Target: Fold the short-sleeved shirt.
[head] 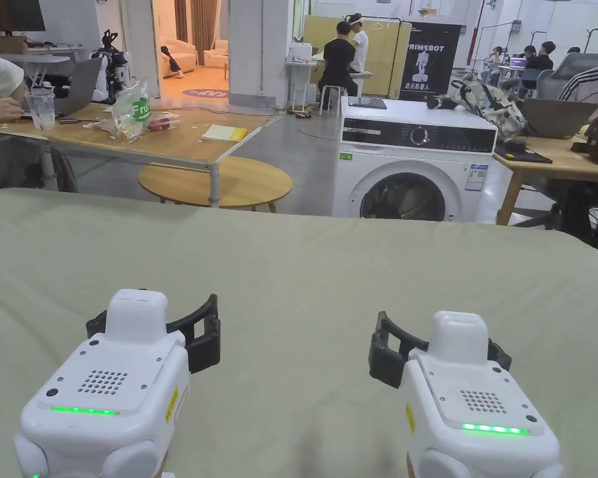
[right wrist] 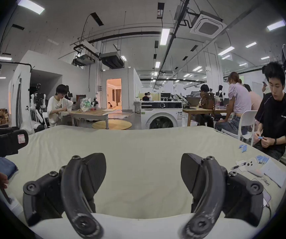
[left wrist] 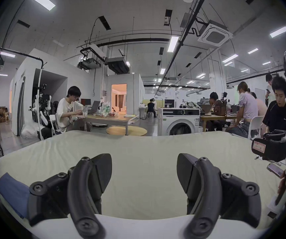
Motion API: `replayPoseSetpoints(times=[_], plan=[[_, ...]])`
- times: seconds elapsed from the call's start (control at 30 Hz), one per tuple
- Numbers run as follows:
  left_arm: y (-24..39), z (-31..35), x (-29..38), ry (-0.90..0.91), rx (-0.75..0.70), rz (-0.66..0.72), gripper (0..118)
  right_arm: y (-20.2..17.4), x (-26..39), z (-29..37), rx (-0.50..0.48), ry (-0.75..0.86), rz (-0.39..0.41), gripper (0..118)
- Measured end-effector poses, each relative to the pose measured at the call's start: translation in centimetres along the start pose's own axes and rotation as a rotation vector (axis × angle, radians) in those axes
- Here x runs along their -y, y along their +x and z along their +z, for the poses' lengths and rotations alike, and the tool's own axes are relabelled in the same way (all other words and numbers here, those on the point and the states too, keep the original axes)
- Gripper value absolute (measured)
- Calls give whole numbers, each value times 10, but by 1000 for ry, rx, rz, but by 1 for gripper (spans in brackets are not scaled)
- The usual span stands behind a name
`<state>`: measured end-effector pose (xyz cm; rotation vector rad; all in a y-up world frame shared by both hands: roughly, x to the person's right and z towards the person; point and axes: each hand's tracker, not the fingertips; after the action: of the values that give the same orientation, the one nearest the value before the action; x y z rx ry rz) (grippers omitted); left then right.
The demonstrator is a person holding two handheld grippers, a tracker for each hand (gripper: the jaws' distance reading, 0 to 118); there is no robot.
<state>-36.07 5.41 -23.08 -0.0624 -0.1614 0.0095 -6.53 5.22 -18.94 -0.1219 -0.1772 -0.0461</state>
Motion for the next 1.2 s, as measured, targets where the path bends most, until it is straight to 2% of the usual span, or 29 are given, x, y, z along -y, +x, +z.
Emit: replayPoseSetpoints(times=[0.13,0.27,0.53,0.7,0.9,1.2], plan=[[-5,-2,-2,-32,-8,39,78,2,0,0,-64,9,-34,90],[-14,-4,3,-59,18,83,78,4,-5,-3,-72,-3,-88,90],[-13,0,5,-33,-28,18,78,-4,-17,-3,14,-16,-111,90],[-11,1,4,-12,17,7,78,-7,-20,-5,3,-37,-98,90],[-9,-2,4,-28,-2,-3,78,-9,-23,-7,32,-73,-140,90],[-12,-4,8,-49,-61,-11,78,-10,-19,-7,57,-86,-133,90]])
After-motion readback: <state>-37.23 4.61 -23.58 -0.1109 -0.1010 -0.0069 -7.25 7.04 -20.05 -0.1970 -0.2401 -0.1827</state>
